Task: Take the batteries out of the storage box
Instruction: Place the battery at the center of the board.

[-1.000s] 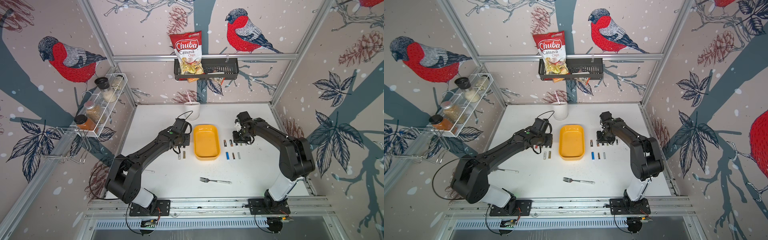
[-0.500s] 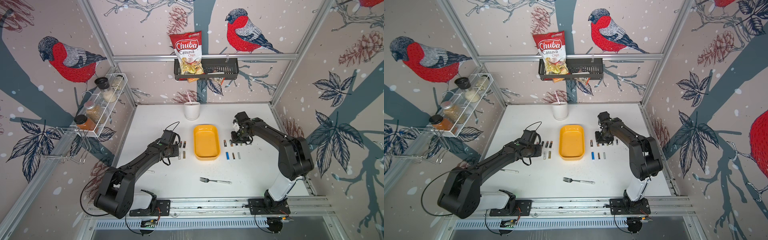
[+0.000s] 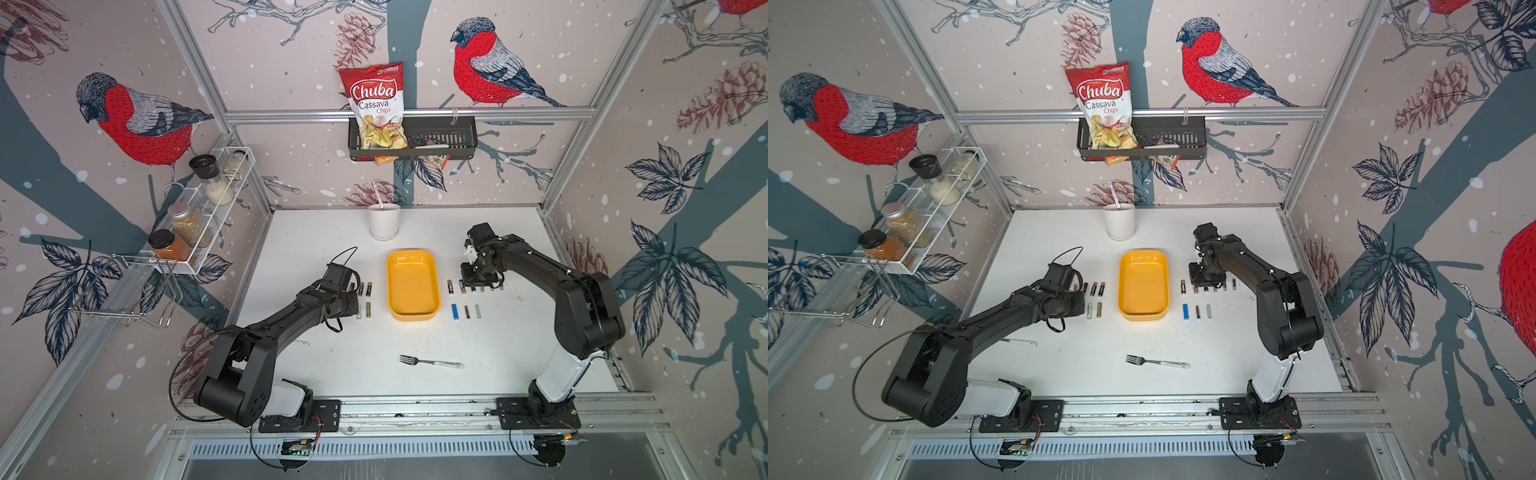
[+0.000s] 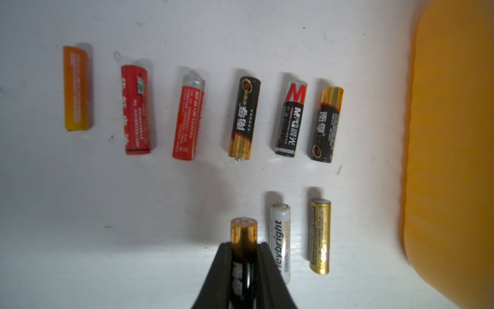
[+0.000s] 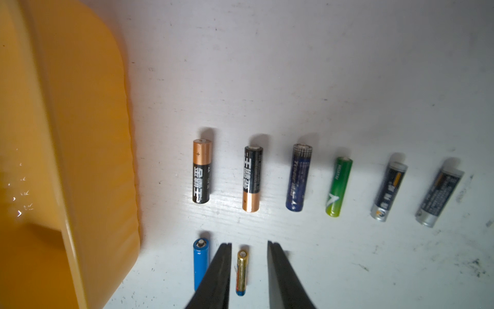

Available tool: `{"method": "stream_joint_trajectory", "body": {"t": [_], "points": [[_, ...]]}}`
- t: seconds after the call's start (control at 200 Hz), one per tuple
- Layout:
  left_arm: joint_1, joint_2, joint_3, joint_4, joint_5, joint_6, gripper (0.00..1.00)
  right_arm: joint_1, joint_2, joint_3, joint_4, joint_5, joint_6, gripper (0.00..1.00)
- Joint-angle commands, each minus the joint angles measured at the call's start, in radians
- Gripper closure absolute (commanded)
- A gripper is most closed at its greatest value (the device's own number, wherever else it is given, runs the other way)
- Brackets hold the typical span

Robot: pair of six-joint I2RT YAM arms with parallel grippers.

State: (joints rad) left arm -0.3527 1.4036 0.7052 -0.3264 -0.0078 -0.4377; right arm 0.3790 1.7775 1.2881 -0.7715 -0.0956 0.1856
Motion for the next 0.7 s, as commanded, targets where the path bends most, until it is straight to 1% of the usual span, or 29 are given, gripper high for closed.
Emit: {"method": "stream_joint_trajectory", "body": {"t": [0.0, 0.365, 0.695], "points": [[0.003, 0.011, -0.011, 0.04, 0.0, -0.008, 0.89, 0.003, 0.0, 0.008, -0.014, 0.01, -0.005, 0.7], [0.004, 0.044, -0.018, 0.061, -0.017, -0.007, 0.88, 0.002, 0.004, 0.015, -0.02, 0.013, -0.006, 0.7], [0.006, 0.076, -0.018, 0.071, 0.002, -0.007, 0.87, 0.003, 0.012, 0.024, -0.026, 0.013, -0.006, 0.7]]}}
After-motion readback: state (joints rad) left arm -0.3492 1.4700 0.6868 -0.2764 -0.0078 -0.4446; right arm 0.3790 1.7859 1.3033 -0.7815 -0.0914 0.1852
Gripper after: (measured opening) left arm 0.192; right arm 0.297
